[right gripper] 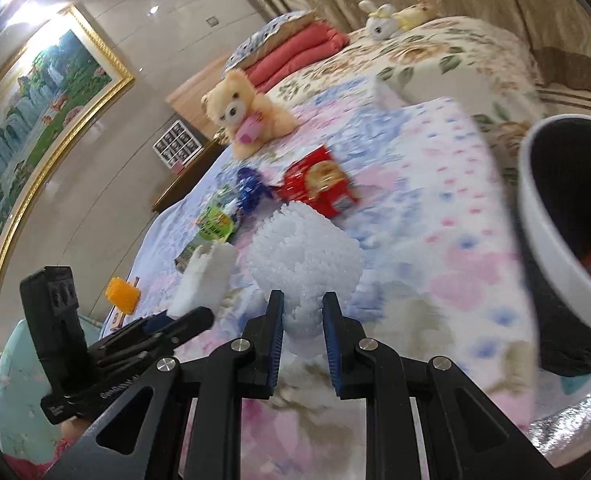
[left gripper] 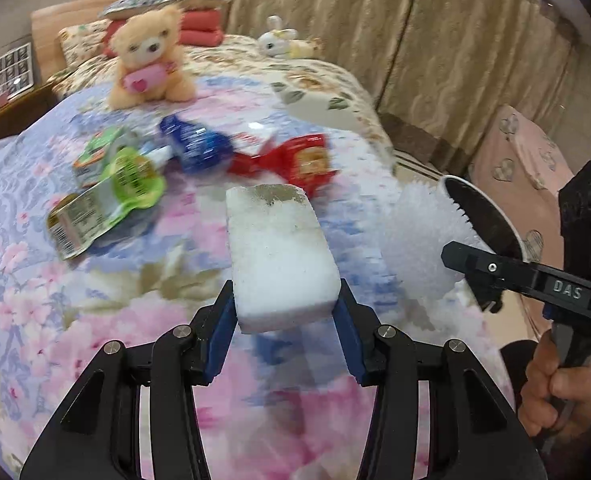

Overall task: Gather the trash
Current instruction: 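Carry the sponge with the left tool while the right tool carries the foam net over the bin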

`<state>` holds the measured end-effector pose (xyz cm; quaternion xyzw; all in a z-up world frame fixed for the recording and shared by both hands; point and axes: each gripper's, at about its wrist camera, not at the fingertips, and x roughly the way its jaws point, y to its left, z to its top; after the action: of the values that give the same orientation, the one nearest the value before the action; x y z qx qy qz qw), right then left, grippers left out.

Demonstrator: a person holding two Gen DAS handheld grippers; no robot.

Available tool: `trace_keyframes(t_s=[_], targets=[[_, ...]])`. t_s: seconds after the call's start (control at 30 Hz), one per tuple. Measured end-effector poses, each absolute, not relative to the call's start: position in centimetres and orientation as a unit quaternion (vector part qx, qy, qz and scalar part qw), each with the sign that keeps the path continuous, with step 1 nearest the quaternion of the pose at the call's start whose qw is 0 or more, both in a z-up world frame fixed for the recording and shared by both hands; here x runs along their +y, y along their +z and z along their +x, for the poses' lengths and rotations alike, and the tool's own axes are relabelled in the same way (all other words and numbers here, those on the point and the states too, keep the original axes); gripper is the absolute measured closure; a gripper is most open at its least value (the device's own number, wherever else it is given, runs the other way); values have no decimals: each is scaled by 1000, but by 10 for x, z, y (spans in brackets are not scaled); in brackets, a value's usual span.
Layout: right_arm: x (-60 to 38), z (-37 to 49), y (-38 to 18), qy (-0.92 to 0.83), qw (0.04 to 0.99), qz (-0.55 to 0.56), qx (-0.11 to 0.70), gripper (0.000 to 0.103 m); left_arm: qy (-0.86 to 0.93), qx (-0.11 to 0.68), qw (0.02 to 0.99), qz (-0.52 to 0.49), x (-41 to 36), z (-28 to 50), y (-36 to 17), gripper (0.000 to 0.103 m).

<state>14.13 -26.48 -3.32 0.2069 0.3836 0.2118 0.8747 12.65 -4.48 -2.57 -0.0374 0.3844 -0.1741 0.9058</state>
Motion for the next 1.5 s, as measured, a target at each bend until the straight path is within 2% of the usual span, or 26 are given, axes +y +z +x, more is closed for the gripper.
trace_keyframes(t_s=[0.7, 1.5], targets=[[-388, 99, -3, 111, 907, 227, 336, 84, -276, 365, 889, 21, -167, 123, 0, 57], [-460, 110, -14, 43, 908, 245, 337, 84, -321, 361, 873, 70, -274, 150, 9, 57]])
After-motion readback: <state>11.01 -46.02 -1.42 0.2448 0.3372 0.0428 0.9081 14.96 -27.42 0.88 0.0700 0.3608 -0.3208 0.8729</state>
